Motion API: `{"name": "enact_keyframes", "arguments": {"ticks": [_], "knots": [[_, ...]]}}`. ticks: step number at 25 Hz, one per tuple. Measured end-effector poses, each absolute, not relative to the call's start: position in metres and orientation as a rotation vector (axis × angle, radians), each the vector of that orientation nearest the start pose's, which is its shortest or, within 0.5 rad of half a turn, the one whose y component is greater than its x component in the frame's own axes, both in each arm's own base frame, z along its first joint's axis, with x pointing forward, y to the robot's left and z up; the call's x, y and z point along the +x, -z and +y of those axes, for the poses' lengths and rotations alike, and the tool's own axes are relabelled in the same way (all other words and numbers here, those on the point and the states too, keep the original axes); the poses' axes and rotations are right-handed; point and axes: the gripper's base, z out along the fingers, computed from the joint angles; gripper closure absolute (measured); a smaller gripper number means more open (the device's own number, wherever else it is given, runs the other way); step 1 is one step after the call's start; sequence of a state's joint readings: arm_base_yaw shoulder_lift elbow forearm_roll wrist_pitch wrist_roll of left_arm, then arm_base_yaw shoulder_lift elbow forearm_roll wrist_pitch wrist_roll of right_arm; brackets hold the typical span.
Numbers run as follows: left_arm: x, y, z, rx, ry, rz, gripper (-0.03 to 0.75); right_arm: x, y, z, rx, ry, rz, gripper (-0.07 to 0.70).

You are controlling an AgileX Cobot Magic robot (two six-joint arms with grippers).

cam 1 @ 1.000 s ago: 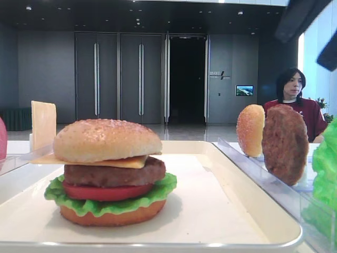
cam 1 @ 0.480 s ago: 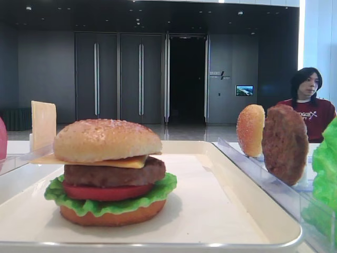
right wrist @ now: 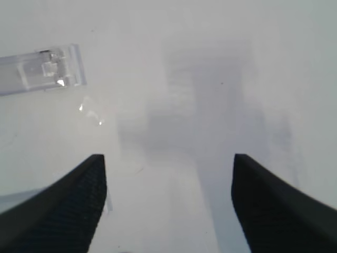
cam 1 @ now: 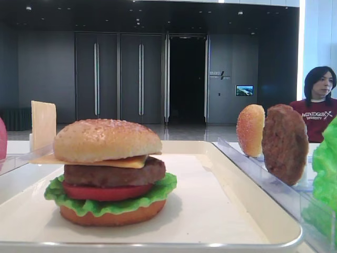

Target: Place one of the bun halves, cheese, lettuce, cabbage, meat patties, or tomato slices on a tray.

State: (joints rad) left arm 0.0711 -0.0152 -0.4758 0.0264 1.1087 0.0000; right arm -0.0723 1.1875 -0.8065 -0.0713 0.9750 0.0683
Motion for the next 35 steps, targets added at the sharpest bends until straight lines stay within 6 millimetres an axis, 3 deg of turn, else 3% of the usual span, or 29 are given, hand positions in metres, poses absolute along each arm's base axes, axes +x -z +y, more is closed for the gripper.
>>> {"name": "enact_keyframes", "arguments": {"ticks": [7,12,16,23,35], "knots": [[-0.007,-0.267,0.002,-0.077,-0.075,2.1,0.024,0.171,-0.282,-0.005,0.084,0.062,2.842,0.125],[-0.007,-0.267,0.002,-0.077,-0.075,2.1,0.024,0.136,-0.293,-0.003,0.066,0.051,2.758,0.127],[-0.007,-0.267,0.002,-0.077,-0.075,2.1,0.024,0.096,-0.289,-0.003,0.068,0.045,2.677,0.137],[-0.007,-0.267,0.002,-0.077,-0.075,2.1,0.024,0.049,-0.272,-0.004,0.069,0.036,2.529,0.146],[-0.007,-0.267,0.002,-0.077,-0.075,2.1,0.024,0.004,-0.271,-0.002,0.063,-0.007,2.207,0.146]]}}
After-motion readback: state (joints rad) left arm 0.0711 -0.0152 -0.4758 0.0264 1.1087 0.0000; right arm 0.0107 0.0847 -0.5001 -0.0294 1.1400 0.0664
